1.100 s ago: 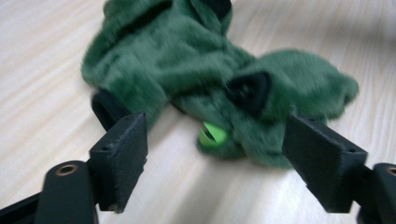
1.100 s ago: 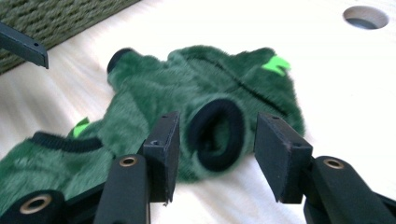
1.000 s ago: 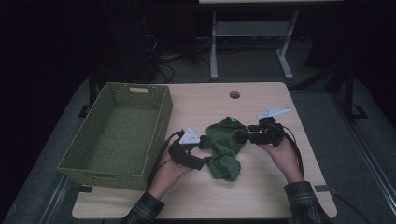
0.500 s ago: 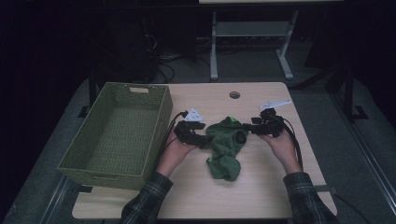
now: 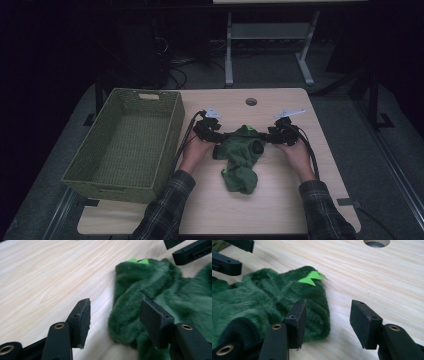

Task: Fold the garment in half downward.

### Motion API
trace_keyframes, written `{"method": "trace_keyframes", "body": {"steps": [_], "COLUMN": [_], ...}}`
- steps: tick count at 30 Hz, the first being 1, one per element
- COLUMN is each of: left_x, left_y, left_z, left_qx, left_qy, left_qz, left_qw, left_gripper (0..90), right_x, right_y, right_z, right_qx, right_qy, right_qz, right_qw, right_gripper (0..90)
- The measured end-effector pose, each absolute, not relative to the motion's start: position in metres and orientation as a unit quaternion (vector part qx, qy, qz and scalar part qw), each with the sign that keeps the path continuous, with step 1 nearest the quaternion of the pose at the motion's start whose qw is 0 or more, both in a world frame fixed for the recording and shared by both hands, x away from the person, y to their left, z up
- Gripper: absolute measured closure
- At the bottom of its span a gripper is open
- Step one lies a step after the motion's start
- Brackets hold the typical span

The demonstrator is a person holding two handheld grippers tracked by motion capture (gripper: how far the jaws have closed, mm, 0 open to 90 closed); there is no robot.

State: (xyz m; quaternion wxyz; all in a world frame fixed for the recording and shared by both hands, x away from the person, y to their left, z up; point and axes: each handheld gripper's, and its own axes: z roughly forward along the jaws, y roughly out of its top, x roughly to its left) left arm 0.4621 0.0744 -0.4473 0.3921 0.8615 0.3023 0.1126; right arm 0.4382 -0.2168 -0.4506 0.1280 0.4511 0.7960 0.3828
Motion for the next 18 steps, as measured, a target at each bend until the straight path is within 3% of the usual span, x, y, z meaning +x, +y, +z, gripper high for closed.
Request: {"method": "trace_keyframes", "body": {"steps": [13,18], "left_x": [0.469,0.470], "left_y": [0.066,0.065], "left_z": [-0.465,-0.468], "left_qx": [0.872,0.881], "left_qy": [0.298,0.285], "left_qz": [0.095,0.093], "left_qw": [0.376,0.366], "left_gripper": [49.9,53.6], "right_x": [0.441,0.440], "right_y": [-0.209,-0.208], "right_z": [-0.469,-0.470], "right_qx": [0.438,0.433], "right_qy": [0.820,0.824], "right_qz": [0.350,0.346], "right_qw": [0.114,0.120], "right_gripper": [47.2,52.7]}}
